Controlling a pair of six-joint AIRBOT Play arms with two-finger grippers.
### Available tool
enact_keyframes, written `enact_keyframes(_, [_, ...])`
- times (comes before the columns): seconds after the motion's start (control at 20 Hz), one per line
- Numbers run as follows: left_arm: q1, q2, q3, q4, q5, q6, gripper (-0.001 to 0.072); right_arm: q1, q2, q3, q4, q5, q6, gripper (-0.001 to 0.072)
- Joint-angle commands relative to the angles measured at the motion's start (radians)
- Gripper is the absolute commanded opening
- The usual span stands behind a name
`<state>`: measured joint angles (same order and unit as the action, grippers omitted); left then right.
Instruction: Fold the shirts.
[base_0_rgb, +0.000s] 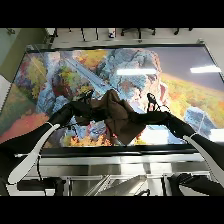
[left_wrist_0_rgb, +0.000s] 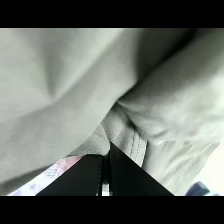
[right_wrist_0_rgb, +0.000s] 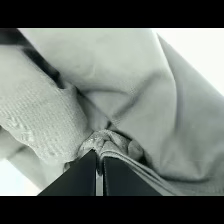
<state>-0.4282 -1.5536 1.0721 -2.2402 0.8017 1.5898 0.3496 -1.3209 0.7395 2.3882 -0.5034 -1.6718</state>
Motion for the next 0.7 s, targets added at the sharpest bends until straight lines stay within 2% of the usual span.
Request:
enact_keyframes(0.0, [0.003,0.005,0.001,0.056,0.052,0.000,0.0018,0.001,0.000,0.017,-0.024,0.005,-0.003,0.0018])
enact_keyframes(0.2, [0.014,0.005,-0.001,0.119,0.064,0.000,0.0031,0.001,0.000,0.017,-0.037,-0.016,-0.003,0.0018])
enact_keyframes(0.25, [0.021,0.005,-0.001,0.118,0.062,0.000,0.0212,0.001,0.000,0.017,-0.036,-0.021,-0.003,0.0018])
enact_keyframes(0.3, [0.022,0.003,-0.001,0.118,0.062,0.000,0.0457,0.001,0.000,0.017,-0.036,-0.024,-0.003,0.0018])
enact_keyframes(0.35, [0.028,0.002,-0.002,0.122,0.061,0.000,0.0500,0.001,0.000,0.017,-0.035,-0.024,-0.003,0.0018])
enact_keyframes(0.65, [0.138,0.001,-0.002,0.119,0.054,-0.002,0.0474,0.001,0.000,0.017,-0.035,-0.039,-0.003,0.0018])
